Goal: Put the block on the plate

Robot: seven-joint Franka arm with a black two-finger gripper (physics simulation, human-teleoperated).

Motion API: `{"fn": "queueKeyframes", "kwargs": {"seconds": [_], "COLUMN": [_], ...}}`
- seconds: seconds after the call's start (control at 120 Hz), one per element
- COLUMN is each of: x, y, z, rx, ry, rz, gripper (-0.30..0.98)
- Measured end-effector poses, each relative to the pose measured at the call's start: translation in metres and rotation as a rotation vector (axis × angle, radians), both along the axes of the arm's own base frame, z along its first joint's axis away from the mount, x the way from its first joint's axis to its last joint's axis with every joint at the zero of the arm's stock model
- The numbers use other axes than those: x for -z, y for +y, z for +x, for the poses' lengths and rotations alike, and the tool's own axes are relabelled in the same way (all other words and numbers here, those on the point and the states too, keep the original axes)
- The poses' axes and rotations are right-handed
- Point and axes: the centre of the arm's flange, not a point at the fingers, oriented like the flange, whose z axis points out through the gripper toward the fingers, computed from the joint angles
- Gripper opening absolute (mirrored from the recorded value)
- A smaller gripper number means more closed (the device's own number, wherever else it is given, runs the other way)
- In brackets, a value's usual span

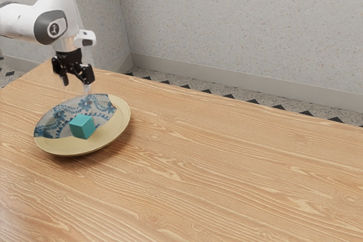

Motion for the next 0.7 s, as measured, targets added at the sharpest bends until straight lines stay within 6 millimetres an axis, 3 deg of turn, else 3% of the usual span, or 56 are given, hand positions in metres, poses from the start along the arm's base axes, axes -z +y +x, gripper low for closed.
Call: {"fn": "queueKeyframes", "kwargs": {"seconds": [0.158,0.458,0.7], "x": [-0.043,-0.132,-0.169], "y": [-0.031,-0.073,-0.103], "z": [-0.008,-0.021,-0.034], "rx": [0.021,0.021,0.046], "ry": [-0.006,-0.051,-0.062], "rz": [-0.003,0.042,0.043], "gripper": [0.68,0.69,0.69]}}
